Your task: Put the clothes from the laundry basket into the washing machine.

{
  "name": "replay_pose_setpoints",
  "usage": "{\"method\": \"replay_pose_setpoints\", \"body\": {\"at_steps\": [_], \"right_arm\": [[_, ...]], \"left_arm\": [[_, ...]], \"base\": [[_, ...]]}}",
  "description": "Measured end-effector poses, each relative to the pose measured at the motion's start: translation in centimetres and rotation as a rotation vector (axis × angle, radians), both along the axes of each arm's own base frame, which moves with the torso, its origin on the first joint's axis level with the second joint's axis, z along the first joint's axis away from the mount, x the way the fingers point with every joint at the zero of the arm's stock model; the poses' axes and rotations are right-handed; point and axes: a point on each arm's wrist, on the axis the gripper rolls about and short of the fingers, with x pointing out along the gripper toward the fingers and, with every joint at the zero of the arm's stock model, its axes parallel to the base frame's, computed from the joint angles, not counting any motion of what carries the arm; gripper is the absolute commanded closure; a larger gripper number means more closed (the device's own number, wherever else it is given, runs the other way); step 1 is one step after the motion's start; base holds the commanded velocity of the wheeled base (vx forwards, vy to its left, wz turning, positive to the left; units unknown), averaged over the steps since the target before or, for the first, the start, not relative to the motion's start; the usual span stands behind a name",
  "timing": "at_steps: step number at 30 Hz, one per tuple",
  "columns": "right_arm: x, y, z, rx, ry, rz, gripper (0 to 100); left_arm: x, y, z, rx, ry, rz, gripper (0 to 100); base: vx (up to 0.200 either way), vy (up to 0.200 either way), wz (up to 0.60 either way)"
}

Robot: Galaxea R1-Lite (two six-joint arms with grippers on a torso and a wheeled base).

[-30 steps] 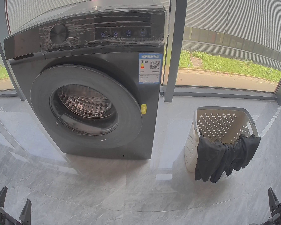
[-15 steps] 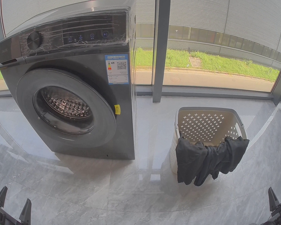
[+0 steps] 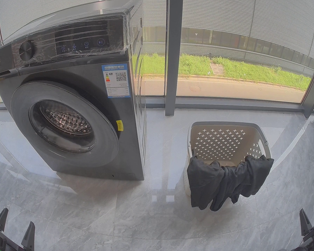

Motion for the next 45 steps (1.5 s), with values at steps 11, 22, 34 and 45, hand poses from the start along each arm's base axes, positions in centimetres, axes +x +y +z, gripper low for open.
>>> {"method": "replay_pose_setpoints", "body": {"at_steps": [11, 22, 34, 45], "right_arm": [[0.0, 0.0, 0.0, 0.0, 0.0, 0.0, 0], [0.0, 0.0, 0.0, 0.0, 0.0, 0.0, 0], [0.0, 0.0, 0.0, 0.0, 0.0, 0.0, 0], [0.0, 0.0, 0.0, 0.0, 0.0, 0.0, 0]], "left_arm": [[0.0, 0.0, 0.0, -0.001, 0.0, 0.0, 0], [0.0, 0.0, 0.0, 0.0, 0.0, 0.0, 0], [0.0, 0.0, 0.0, 0.001, 0.0, 0.0, 0], [0.0, 0.0, 0.0, 0.0, 0.0, 0.0, 0]], "base": [[0.0, 0.0, 0.0], [0.0, 0.0, -0.33], [0.0, -0.05, 0.0], [0.0, -0.2, 0.0]]}}
